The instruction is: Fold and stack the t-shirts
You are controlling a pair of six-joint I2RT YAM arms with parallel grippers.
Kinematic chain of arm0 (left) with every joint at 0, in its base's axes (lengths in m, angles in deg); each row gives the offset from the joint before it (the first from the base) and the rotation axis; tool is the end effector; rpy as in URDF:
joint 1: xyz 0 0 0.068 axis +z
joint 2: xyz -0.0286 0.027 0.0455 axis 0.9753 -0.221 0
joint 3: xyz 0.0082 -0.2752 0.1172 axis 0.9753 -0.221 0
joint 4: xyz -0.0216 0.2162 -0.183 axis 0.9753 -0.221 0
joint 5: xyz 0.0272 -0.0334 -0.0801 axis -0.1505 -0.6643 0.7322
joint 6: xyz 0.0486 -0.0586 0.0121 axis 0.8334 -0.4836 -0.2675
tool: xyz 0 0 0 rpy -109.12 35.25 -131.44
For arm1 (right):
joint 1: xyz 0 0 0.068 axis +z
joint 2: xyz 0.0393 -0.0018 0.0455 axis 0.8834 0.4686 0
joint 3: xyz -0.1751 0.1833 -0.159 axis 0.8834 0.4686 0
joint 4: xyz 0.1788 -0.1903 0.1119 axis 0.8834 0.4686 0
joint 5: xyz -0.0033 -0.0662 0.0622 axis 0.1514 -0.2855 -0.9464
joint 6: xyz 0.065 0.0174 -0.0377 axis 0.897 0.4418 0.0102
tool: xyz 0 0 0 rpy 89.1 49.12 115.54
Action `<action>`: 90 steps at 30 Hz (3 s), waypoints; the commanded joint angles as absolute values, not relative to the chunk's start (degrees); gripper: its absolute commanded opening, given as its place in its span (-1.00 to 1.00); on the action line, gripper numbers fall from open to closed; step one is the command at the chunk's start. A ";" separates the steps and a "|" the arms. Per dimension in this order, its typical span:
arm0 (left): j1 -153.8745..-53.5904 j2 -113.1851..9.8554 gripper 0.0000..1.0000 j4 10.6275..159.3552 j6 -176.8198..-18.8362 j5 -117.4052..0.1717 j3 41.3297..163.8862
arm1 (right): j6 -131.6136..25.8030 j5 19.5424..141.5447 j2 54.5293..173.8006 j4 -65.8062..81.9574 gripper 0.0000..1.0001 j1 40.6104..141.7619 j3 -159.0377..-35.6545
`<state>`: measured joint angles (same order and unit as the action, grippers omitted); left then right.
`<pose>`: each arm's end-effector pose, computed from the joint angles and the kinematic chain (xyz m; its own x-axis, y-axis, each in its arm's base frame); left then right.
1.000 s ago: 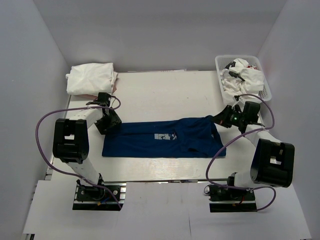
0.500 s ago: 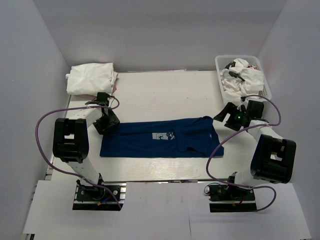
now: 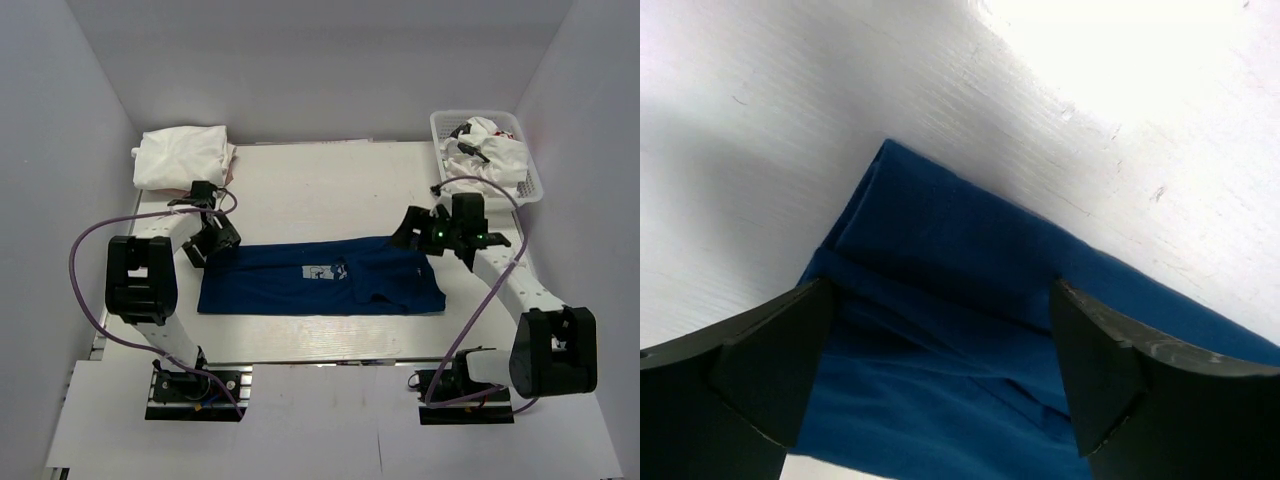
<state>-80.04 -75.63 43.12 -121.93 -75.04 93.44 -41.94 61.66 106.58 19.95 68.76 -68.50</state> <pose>0.3530 -0.0080 0.1547 -0.7961 -0.5390 -0.2750 -0.5538 0.8322 -0.0278 0.3018 0.0649 0.2415 -0.7343 0.1888 -0.6521 -0.2353 0.8302 0.5053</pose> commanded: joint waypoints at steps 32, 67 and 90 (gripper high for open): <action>-87.68 -63.20 0.98 43.07 -130.71 -58.64 71.50 | -36.07 82.40 154.15 33.49 0.80 74.45 -103.92; -128.56 -49.74 0.98 32.62 -143.55 -65.90 87.46 | -44.85 83.43 171.61 32.87 0.80 90.09 -154.78; -127.42 -25.57 0.98 19.17 -152.69 -82.26 81.25 | -35.47 99.18 151.29 45.01 0.80 102.67 -116.90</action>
